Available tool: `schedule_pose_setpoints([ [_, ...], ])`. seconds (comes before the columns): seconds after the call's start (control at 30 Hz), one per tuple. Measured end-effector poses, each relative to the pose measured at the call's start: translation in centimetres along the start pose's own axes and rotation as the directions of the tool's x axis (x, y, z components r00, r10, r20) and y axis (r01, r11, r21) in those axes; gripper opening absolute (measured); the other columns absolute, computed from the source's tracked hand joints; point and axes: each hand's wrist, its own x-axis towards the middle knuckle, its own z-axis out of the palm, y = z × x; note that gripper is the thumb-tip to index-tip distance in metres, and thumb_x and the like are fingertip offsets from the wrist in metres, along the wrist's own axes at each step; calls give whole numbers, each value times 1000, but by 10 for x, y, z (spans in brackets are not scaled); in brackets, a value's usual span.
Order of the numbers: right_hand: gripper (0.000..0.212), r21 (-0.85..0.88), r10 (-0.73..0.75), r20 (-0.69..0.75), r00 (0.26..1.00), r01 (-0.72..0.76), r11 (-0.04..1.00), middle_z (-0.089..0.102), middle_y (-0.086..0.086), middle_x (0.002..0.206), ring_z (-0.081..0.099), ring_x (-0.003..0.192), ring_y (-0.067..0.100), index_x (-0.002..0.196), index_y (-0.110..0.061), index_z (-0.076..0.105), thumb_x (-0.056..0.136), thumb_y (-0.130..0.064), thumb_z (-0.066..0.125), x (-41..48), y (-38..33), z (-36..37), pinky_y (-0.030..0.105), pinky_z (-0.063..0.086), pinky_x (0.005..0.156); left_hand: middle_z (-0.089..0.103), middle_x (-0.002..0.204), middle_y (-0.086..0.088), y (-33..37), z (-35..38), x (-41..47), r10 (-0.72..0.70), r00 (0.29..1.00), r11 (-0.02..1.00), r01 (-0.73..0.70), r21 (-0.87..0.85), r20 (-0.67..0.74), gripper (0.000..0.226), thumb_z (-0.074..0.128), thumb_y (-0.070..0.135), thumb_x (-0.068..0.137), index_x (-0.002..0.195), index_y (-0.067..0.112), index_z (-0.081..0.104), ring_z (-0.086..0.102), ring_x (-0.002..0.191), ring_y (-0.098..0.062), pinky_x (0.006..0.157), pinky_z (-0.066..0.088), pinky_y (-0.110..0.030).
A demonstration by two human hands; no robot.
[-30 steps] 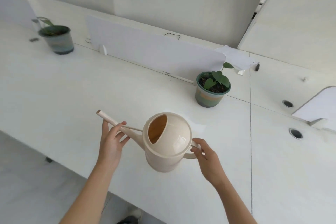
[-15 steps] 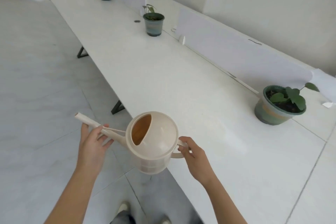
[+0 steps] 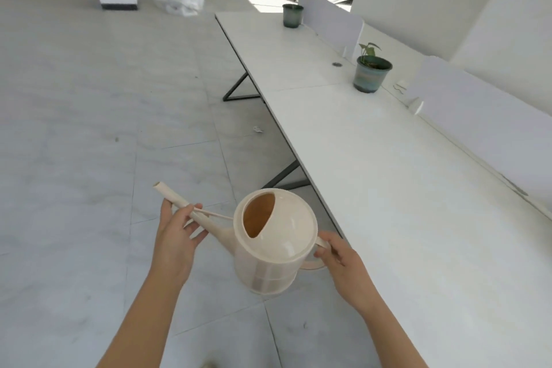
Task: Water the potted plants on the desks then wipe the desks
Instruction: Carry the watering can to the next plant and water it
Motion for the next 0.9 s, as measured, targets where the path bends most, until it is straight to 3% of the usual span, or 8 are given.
schedule_pose_setpoints([
  [0.07,28,16,-22,-1,1000,22,1000,63,-10,86,54,83,9,92,-36,57,92,-10,46,18,-13,23,12,39,75,55,94,-5,16,-16,19,24,1000,1000,-24,-2,12,46,41,13,94,136,31,32,55,93,-22,88,44,-42],
  [0.13,30,22,-41,-7,999,42,999,64,-16,86,54,80,-2,91,-36,57,92,-8,46,35,-25,44,7,40,75,55,95,-5,31,-31,37,31,999,999,-31,-7,14,48,42,13,94,137,31,31,55,93,-22,88,44,-41],
  [0.3,28,7,-51,-11,999,51,999,61,-13,84,53,74,-8,92,-33,56,93,-7,44,70,-48,72,2,39,71,55,98,-5,52,-49,79,14,1000,999,-13,-34,20,50,42,14,95,139,32,29,55,97,-23,88,44,-40],
  [0.43,31,-29,-36,-5,999,36,999,61,-31,77,53,73,-7,89,-35,55,92,-6,45,103,-49,74,5,38,69,55,104,-7,57,-43,111,-11,1000,999,12,-31,15,52,42,14,95,142,30,26,54,102,-25,89,44,-42],
  [0.53,28,-9,-31,-15,999,31,999,63,-17,80,51,74,-3,89,-34,57,92,-7,46,135,-47,71,11,39,72,53,112,-12,58,-30,137,-33,999,999,34,-33,7,54,42,14,95,142,31,24,54,103,-27,91,44,-45],
  [0.63,24,41,-23,5,1000,23,999,60,-9,88,53,74,-11,90,-27,57,92,-6,46,176,-48,63,2,40,71,56,106,-10,60,-12,167,-21,1000,999,21,-32,3,55,44,13,94,142,33,24,56,99,-25,86,44,-42],
  [0.77,23,70,-24,25,999,22,997,59,-10,91,54,74,-16,91,-23,57,91,-3,46,237,-48,51,-1,39,70,58,99,-7,68,18,214,14,1000,1000,-14,-18,-15,55,43,11,94,142,33,24,57,96,-24,84,46,-41],
  [0.9,25,67,-21,40,999,18,998,63,-15,84,53,76,-11,91,-27,58,91,-5,47,298,-47,40,5,41,73,57,99,-7,76,49,258,33,999,999,-34,-25,-43,57,44,10,94,142,33,25,56,94,-23,86,46,-40],
])
